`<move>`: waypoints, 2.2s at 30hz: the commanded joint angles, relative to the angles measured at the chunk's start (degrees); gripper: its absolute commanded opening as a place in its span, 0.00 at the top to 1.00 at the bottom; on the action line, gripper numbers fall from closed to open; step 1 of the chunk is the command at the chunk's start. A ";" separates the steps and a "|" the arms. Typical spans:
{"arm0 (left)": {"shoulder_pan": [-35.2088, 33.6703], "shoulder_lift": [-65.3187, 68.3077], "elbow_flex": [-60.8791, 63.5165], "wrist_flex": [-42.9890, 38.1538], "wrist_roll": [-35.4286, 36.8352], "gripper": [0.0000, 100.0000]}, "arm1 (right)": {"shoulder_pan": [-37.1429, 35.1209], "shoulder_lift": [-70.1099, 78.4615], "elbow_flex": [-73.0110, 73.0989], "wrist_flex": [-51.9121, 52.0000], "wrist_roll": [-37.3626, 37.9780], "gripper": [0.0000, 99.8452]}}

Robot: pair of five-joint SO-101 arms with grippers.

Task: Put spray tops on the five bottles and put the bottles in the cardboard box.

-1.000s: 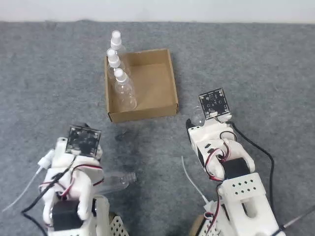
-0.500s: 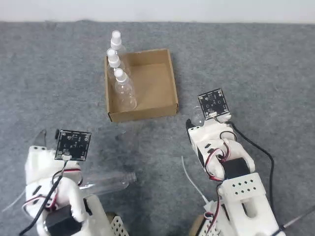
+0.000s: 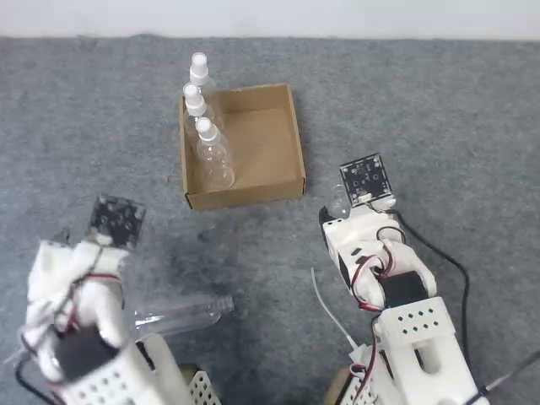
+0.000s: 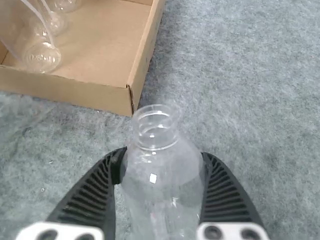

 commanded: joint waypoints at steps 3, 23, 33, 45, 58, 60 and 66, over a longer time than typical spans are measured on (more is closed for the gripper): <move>-1.93 22.42 -10.95 0.44 -4.57 0.88 | 0.57 -1.71 -0.97 -1.63 1.49 0.92; -7.65 48.79 -17.27 -0.53 -15.65 0.82 | 0.48 -1.80 -0.97 -1.63 1.58 0.92; -7.65 62.51 -20.26 -5.98 -15.65 0.86 | 0.48 -1.89 -0.97 -1.63 1.58 0.92; -8.09 80.00 -31.25 -5.98 -15.65 0.86 | 0.48 -1.98 -0.97 -1.63 2.02 0.92; -10.90 97.76 -40.13 -5.98 -15.74 0.86 | 0.48 -1.71 -0.88 -1.63 4.04 0.92; -10.29 99.16 -40.13 -5.98 -15.74 0.86 | 0.48 -1.71 -0.88 -1.63 4.04 0.92; -9.05 100.13 -40.04 -5.89 -15.74 0.97 | 0.48 -1.63 -0.88 -1.63 4.04 0.92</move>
